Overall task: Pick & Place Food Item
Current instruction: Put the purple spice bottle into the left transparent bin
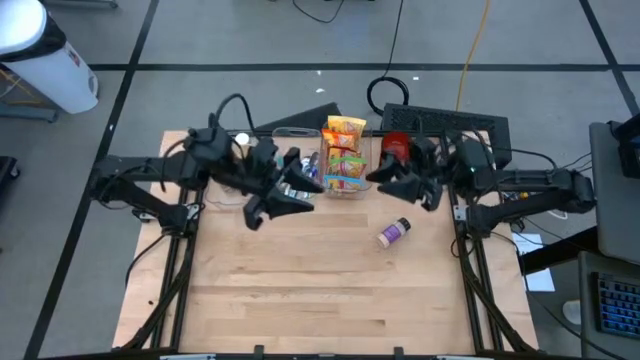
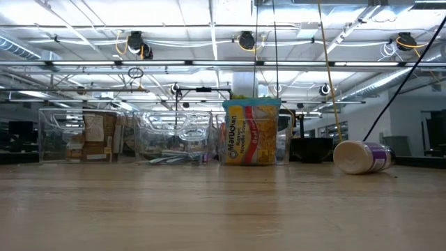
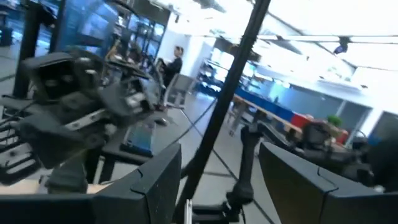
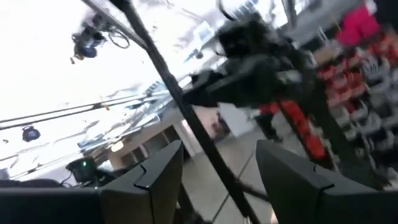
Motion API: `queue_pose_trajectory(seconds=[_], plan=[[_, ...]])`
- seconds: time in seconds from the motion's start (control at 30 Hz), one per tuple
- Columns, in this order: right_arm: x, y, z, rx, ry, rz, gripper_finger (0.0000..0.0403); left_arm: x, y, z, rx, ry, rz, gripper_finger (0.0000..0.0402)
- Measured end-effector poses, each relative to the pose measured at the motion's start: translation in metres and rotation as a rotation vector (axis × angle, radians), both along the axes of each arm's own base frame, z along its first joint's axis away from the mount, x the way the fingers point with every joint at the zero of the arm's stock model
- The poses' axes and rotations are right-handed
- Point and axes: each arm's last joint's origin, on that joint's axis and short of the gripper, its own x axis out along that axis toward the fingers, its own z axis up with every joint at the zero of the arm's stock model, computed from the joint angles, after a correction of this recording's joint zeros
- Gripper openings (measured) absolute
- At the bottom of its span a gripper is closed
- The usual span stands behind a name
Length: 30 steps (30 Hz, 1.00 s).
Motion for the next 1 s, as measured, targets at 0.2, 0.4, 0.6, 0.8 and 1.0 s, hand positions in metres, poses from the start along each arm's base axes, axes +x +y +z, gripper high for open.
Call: queue_pose_trajectory(seconds=[0.2, 0.4, 0.6, 0.8, 1.0], plan=[[-0.007, 0.031, 0.010, -0.086, -0.072, -0.201, 0.0196, 0.021, -0.011, -0.014, -0.036, 0.042, -0.038, 0.0223], [-0.013, 0.063, 0.023, -0.445, 0.279, -0.426, 0.0196, 0.028, -0.021, -0.029, -0.040, 0.157, -0.112, 0.0223], [-0.018, 0.081, 0.016, -0.674, 0.638, -0.400, 0.0196, 0.030, -0.029, -0.033, -0.029, 0.181, -0.116, 0.0223], [-0.025, 0.078, -0.018, -0.727, 0.995, -0.234, 0.0196, 0.030, -0.026, -0.031, -0.027, 0.155, -0.047, 0.0223], [-0.043, 0.064, -0.039, -0.806, 1.309, -0.099, 0.0197, 0.032, -0.017, -0.029, -0.018, 0.127, 0.116, 0.0223]])
